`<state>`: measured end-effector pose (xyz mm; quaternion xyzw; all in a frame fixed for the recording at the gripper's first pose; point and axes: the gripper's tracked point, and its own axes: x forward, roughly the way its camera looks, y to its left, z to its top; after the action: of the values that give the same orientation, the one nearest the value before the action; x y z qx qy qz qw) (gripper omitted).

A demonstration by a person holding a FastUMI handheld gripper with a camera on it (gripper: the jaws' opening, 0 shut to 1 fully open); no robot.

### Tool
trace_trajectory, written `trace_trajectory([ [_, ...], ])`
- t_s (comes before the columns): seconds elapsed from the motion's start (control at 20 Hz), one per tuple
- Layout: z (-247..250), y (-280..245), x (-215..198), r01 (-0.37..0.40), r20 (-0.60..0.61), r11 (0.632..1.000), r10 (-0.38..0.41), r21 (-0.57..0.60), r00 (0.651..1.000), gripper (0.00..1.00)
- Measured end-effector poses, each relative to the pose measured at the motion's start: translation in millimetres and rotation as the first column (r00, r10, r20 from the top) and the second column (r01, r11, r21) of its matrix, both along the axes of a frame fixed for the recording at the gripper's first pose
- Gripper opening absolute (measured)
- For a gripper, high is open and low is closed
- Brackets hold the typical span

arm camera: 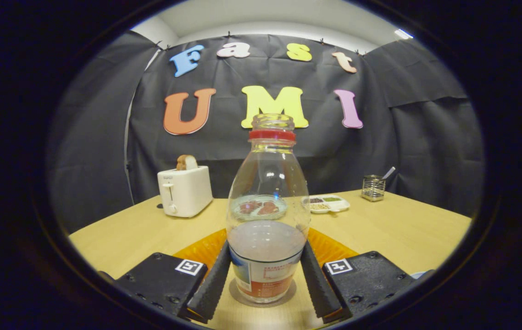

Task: Take the bottle from table, then pour the juice into the cup, finally place the bottle on the coaster

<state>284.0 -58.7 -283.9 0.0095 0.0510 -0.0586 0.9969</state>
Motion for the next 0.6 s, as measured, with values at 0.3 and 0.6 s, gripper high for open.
trace_trajectory([
  [0.3,17,1,-9,-0.006,0.033,1.0,0.007,-0.021,0.999,1.0],
  [0.6,53,-2,-39,-0.009,0.073,1.0,0.01,-0.013,0.997,1.0],
])
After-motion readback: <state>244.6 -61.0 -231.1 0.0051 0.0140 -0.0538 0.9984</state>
